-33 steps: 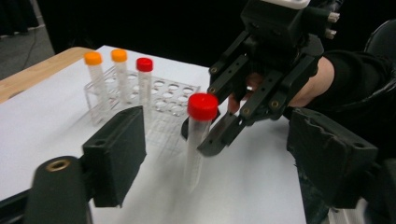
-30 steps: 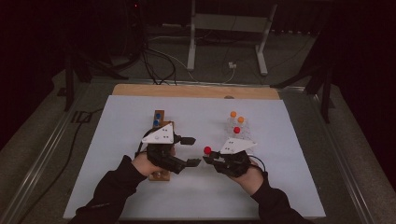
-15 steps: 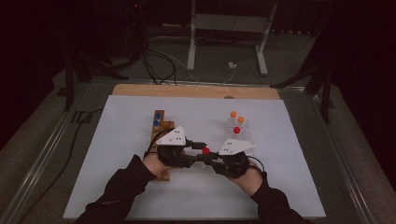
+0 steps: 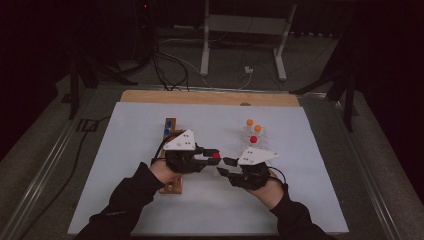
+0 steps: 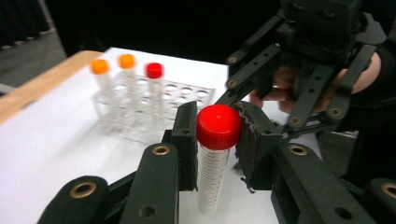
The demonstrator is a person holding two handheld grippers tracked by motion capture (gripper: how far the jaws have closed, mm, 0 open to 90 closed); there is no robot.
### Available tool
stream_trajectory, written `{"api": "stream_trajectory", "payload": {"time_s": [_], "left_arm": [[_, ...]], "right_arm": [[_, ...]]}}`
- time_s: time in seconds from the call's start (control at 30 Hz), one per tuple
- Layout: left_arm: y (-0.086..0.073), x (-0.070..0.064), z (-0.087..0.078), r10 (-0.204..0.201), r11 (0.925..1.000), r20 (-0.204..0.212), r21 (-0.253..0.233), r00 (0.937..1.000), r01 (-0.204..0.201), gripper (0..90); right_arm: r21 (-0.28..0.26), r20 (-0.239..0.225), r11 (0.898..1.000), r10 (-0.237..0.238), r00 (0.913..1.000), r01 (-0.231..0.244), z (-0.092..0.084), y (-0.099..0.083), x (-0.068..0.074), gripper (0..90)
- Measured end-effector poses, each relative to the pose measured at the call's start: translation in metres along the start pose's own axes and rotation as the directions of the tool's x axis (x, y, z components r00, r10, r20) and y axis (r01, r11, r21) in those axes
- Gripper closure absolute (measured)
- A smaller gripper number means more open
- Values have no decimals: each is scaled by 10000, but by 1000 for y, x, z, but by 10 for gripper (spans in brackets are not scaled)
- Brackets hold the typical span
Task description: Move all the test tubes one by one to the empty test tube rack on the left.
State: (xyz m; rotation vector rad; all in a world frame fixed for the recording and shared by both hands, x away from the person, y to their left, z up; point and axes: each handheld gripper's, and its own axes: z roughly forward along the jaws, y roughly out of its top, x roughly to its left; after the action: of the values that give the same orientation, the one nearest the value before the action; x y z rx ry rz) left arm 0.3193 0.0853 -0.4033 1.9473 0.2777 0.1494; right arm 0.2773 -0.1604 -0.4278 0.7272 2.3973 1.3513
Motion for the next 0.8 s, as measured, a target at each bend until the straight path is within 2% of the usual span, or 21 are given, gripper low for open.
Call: {"api": "stream_trajectory", "payload": {"time_s": [0.2,0.33,0.43,0.5,0.6,0.73,0.8], "left_arm": [[13,10,-27,-46,9995,-646,-324,9979,26,714],[21,17,-46,86,9996,-1149,-257,9933,-116,715],[23,22,-59,36,9996,-1491,-258,9888,-76,714],[22,26,-66,-31,9996,-1698,-286,9855,-18,714],[18,31,-75,-163,9995,-1998,-315,9797,102,714],[12,37,-84,-357,9992,-2304,-274,9724,302,714],[9,41,-89,-451,9989,-2523,-258,9666,399,714]], "right_arm": [[-395,131,9988,309,9994,-303,-7,1,-8,356],[-587,150,9967,565,9983,-555,-10,2,-12,227],[-630,238,9957,698,9973,-682,-12,3,-13,142],[-670,334,9945,832,9960,-809,-13,3,-14,116],[-668,236,9944,839,9962,-821,-16,4,-16,31],[-730,235,9941,824,9963,-805,-18,4,-16,20],[-800,215,9936,815,9964,-795,-19,4,-16,9]]}}
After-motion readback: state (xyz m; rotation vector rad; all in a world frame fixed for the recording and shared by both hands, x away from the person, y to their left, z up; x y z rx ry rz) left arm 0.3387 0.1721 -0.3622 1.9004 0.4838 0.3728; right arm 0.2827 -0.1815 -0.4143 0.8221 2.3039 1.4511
